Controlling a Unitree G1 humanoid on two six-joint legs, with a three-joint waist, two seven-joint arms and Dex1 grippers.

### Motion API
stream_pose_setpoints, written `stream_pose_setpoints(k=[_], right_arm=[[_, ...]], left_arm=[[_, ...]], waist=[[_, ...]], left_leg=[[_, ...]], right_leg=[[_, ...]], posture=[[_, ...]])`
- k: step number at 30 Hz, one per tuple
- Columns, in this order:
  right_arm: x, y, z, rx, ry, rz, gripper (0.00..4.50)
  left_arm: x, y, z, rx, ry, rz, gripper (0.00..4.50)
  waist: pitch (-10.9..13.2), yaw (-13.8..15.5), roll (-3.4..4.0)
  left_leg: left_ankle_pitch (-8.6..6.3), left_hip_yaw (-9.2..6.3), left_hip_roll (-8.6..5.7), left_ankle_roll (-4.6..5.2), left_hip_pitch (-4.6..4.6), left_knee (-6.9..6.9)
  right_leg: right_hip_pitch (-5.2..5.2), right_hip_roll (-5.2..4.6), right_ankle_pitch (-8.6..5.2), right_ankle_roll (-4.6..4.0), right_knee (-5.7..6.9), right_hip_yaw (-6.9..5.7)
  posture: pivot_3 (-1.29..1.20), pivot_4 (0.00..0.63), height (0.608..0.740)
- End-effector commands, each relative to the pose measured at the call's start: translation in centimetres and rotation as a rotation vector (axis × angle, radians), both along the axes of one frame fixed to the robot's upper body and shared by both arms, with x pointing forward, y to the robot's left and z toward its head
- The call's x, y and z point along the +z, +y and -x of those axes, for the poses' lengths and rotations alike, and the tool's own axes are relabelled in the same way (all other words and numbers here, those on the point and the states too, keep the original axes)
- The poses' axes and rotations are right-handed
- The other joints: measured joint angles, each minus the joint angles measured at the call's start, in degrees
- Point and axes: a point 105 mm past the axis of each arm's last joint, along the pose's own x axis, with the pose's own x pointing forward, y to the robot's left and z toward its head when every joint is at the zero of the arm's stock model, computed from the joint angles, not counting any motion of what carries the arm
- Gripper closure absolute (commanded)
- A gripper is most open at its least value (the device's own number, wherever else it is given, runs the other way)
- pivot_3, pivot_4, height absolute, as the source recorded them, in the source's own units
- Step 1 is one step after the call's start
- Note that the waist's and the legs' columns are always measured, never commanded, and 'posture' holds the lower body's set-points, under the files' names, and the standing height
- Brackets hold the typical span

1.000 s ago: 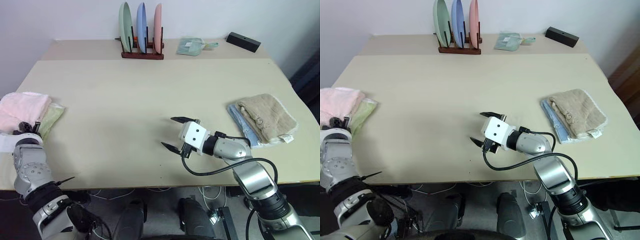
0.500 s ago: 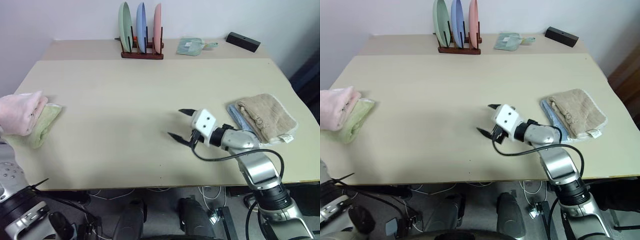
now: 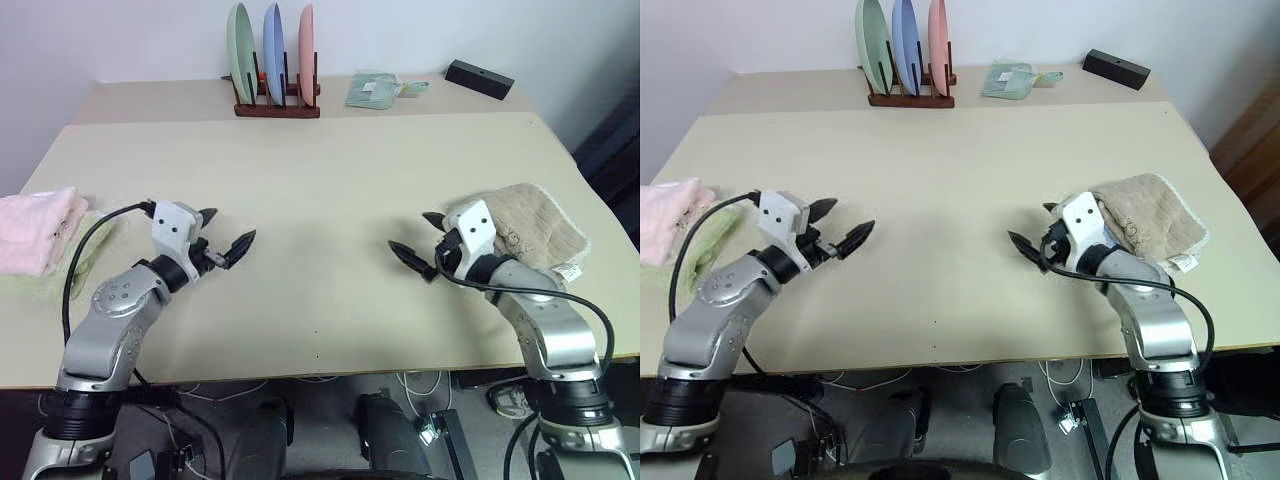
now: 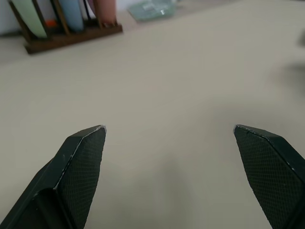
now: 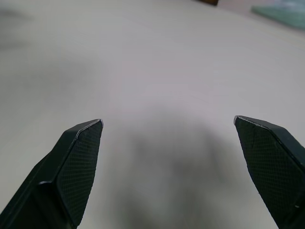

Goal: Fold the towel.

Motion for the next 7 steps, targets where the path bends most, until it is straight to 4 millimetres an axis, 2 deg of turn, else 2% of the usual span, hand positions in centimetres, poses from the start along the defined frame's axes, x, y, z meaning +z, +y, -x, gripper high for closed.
stream_pose_setpoints(k=[1,7], right_arm=[[2.32,-0.49,0.04,-0.018,-0.076,-0.025,0.00],[2.84,-0.56,-0.89,-0.021,-0.098,-0.013,0.00]], left_arm=[[0.52,-0.14,0.11,-0.034,-0.028,-0.021,0.11],[0.30,-0.58,0.01,-0.030,-0.024,-0.023,0.11]], waist=[[0.00,0.17,0.01],[0.00,0.28,0.01]], left_leg=[[0.00,0.00,-0.01,0.00,-0.01,0.02],[0.00,-0.01,-0.02,0.00,-0.02,0.06]], right_leg=[[0.00,0.00,0.00,0.00,0.00,0.00],[0.04,-0.03,0.00,0.01,-0.02,0.00]], posture=[[0.00,0.150,0.740],[0.00,0.150,0.740]])
